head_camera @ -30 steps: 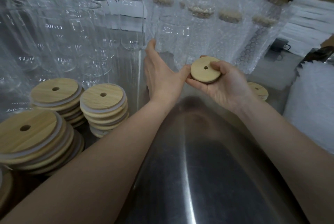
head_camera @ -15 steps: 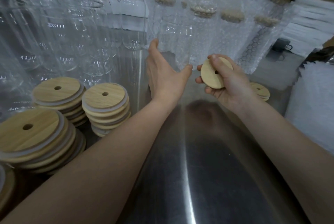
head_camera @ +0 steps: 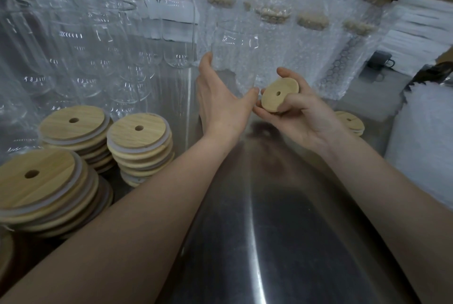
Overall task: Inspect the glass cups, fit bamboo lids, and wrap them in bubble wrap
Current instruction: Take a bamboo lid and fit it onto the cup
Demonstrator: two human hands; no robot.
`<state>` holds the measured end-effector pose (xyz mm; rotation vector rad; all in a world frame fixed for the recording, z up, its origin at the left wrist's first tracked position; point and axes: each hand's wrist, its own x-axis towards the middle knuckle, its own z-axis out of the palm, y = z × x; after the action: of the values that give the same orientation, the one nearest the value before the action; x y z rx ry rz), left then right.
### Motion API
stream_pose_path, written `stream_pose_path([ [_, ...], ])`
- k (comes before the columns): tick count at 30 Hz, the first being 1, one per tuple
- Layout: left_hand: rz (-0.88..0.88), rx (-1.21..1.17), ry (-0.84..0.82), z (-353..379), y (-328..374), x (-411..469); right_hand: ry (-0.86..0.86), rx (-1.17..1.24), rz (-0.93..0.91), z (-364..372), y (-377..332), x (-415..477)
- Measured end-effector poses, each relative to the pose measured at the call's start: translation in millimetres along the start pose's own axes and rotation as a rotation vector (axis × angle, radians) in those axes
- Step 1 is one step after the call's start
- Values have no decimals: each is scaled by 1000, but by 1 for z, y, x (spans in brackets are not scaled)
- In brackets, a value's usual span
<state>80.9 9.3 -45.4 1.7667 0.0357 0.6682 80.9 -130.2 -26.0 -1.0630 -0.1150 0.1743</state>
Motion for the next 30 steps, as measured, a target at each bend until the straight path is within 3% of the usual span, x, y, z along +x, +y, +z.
stream_pose_path([
  [8, -4, -11, -10, 0, 0, 0, -52, 89, 1, 3, -2, -3],
  [17, 0, 4, -10, -1, 0, 0, 118, -103, -52, -4, -5, -3],
  [21, -1, 7, -11, -1, 0, 0, 121, -254, -89, -3, -4, -4],
  [30, -4, 4, -10, 0, -1, 1, 79, -327, -160, 2, -4, -6],
])
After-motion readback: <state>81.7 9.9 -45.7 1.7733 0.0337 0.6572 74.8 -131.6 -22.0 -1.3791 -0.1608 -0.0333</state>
